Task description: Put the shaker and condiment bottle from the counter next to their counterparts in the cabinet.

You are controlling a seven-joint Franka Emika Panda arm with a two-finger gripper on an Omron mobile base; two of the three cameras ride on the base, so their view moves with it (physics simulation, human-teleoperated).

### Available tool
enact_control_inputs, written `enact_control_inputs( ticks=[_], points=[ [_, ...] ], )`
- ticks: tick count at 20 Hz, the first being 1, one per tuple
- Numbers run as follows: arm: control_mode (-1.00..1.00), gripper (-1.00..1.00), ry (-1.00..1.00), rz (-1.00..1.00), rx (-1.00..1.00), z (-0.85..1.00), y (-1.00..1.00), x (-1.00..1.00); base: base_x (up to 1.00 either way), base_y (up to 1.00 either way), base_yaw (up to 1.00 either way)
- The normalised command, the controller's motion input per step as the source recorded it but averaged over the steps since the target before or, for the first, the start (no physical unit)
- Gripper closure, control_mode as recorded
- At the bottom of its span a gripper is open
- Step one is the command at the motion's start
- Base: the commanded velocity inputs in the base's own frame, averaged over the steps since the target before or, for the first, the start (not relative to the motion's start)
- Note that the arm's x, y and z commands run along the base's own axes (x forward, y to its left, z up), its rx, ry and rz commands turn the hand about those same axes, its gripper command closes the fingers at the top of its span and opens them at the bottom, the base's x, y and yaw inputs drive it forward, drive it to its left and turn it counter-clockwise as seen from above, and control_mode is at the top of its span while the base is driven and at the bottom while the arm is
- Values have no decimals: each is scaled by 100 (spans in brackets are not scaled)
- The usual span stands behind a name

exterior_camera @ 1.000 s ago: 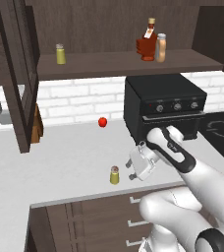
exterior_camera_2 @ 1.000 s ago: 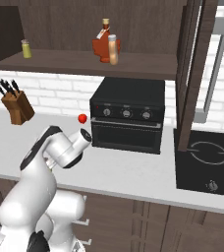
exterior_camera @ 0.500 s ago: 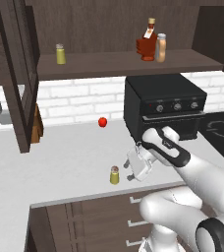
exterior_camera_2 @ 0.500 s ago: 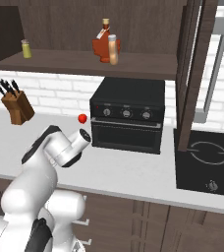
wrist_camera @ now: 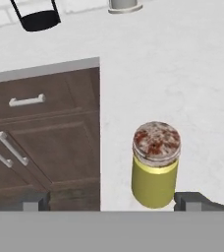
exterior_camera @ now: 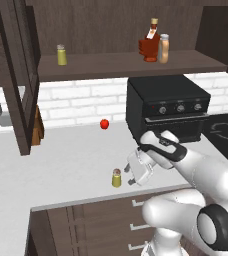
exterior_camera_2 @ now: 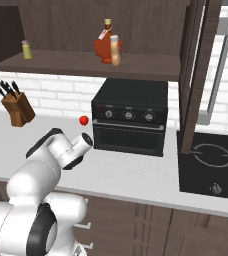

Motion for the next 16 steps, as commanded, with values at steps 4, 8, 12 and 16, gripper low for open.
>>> enact_control_inputs(
  ticks=[4,8,12,16],
  points=[
    [-100,-100,-6,0,0,-38,15,9,0,0,0],
    [-100,-100,-6,0,0,-32,18,17,0,0,0],
    [-100,-100,-4,0,0,-18,9,5,0,0,0],
    [-100,-100,-1,0,0,-18,11,0,0,0,0]
  ],
)
